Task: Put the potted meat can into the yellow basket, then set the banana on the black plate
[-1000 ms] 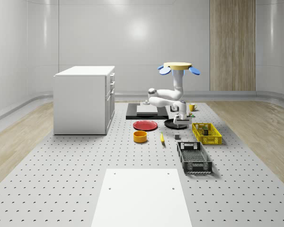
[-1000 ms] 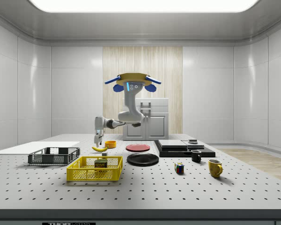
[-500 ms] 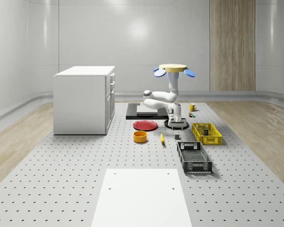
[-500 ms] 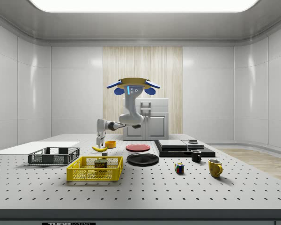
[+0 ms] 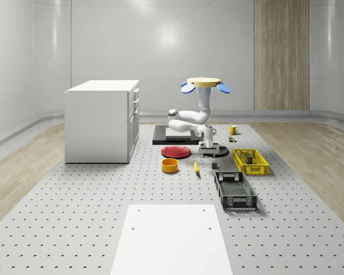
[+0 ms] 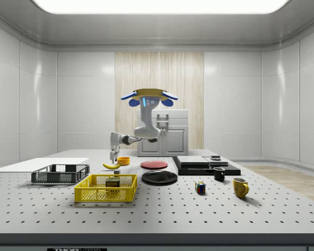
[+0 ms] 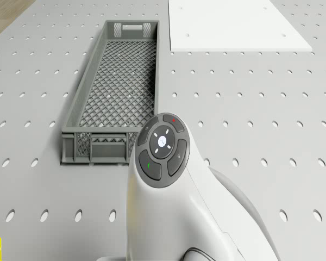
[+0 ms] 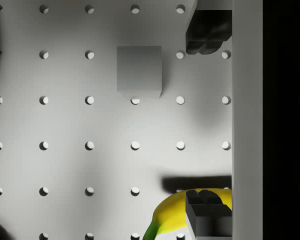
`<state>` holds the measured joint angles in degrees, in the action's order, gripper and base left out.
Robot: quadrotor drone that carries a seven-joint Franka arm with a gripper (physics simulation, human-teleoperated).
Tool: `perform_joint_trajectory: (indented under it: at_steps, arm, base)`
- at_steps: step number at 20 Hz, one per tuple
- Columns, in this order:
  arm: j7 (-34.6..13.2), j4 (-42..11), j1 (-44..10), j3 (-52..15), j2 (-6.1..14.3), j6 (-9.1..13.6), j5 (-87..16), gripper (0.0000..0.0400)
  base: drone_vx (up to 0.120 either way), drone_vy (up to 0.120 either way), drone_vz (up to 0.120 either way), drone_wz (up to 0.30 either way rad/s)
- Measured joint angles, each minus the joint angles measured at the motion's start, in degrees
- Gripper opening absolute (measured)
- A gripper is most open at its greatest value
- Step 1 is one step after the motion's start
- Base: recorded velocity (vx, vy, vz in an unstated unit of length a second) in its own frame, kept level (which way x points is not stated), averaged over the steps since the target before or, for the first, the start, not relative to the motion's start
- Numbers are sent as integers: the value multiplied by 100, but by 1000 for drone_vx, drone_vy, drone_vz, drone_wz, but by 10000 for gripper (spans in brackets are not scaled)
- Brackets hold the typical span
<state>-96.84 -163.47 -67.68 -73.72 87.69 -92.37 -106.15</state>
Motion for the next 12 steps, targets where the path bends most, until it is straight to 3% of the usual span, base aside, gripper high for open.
perform_joint_trajectory:
  at_steps: [2, 5, 10, 12]
  arm:
    - [-1, 0, -1, 0, 2, -2, 1, 400]
    - [-1, 0, -2, -1, 6, -5, 2, 400]
    - [-3, 1, -3, -1, 11, -10, 4, 400]
    - [-3, 1, -4, -2, 13, -12, 5, 400]
  base:
    - [0, -120, -20, 0]
    - [0, -120, -93, 0]
    - [112, -120, 0, 0]
    - [40, -120, 0, 0]
